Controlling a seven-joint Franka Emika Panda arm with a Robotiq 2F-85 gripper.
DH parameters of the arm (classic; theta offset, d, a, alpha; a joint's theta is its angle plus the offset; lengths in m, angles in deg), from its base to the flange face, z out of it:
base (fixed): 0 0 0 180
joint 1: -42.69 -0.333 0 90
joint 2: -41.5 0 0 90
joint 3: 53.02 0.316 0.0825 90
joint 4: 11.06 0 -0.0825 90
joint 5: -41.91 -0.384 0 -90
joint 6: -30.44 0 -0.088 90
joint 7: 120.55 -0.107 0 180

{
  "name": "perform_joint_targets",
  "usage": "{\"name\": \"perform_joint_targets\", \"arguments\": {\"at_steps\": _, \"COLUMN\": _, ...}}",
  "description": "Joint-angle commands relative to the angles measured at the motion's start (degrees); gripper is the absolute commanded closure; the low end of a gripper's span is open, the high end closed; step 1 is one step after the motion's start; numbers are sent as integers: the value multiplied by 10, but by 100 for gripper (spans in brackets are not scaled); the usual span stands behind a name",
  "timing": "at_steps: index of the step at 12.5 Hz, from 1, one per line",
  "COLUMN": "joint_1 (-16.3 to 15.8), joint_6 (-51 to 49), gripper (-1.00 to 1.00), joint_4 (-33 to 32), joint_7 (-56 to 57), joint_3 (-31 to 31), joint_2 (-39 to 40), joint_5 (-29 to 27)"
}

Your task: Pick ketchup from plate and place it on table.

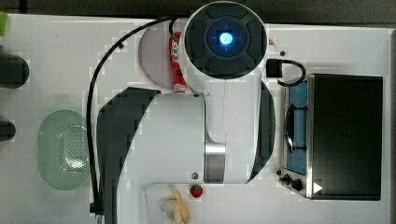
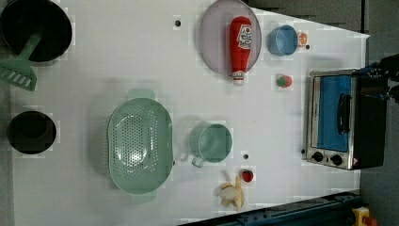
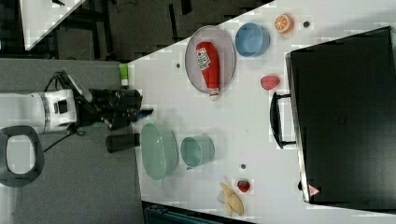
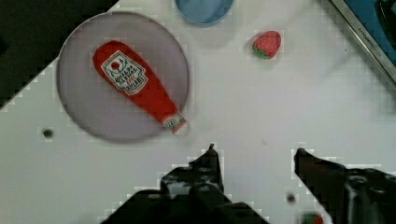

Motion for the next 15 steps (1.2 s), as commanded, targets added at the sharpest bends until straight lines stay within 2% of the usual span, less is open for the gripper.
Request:
{"name": "perform_joint_targets", "arguments": {"at_steps": 1, "joint_1": 61, "joint_6": -100, "gripper": -58, "joint_4": -33, "joint_7": -49, "joint_3": 36, "joint_2": -120, "joint_5": -18}}
{"name": "perform_joint_targets", "arguments": {"at_steps": 3, "joint_1": 59, "joint_6": -98, "gripper": -100, "joint_4": -33, "joint_7": -48, "joint_3": 38, "joint_2": -113, "joint_5": -18}}
{"name": "perform_joint_targets", "arguments": {"at_steps": 7, "joint_1": 58, "joint_6": -83, "gripper": -100, "joint_4": -33, "joint_7": -6, "joint_3": 49, "joint_2": -70, "joint_5": -19}}
{"name": "perform_joint_targets", "arguments": {"at_steps": 15, "joint_1": 49, "joint_6": 33, "gripper": -100, "joint_4": -31, "joint_7": 128, "joint_3": 75, "joint_2": 54, "joint_5": -18}}
